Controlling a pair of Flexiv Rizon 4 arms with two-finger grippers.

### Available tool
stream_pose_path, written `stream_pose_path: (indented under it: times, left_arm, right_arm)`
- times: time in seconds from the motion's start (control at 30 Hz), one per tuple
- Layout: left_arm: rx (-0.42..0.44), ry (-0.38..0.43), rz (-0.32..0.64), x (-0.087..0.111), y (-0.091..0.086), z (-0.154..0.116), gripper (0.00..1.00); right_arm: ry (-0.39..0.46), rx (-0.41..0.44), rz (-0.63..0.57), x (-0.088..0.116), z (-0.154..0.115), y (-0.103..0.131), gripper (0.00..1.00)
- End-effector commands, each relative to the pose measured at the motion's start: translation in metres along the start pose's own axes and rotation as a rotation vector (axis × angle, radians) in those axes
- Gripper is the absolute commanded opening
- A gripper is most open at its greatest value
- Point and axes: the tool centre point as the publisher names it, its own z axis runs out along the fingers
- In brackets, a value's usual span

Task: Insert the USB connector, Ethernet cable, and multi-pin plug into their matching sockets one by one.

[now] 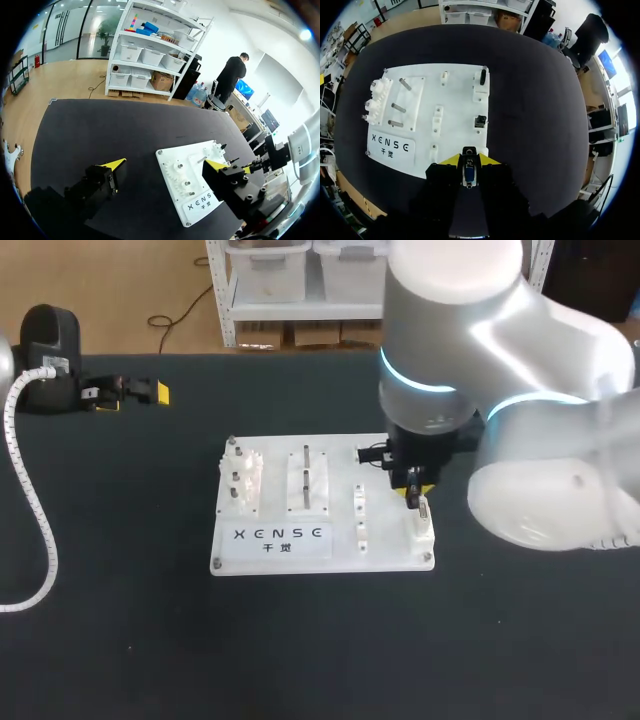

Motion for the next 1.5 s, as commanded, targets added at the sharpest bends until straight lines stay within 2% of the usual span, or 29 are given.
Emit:
stream_pose_path:
  times: [0.03, 0.37, 0.83, 1.5]
  left_arm:
    - [0.000, 0.000, 0.000, 0.000, 0.000, 0.000, 1.00]
    - [0.000, 0.000, 0.000, 0.000, 0.000, 0.000, 1.00]
    - [0.000, 0.000, 0.000, 0.000, 0.000, 0.000, 1.00]
    - [0.000, 0.000, 0.000, 0.000, 0.000, 0.000, 1.00]
  right_arm:
    - [-0.010, -0.002, 0.001, 0.005, -0.003, -0.005, 0.00]
    - [-0.008, 0.005, 0.003, 0.006, -0.005, -0.011, 0.00]
    - [0.014, 0.007, -0.002, 0.018, -0.001, -0.015, 0.00]
    - [0.010, 0.012, -0.003, 0.016, 0.005, -0.011, 0.00]
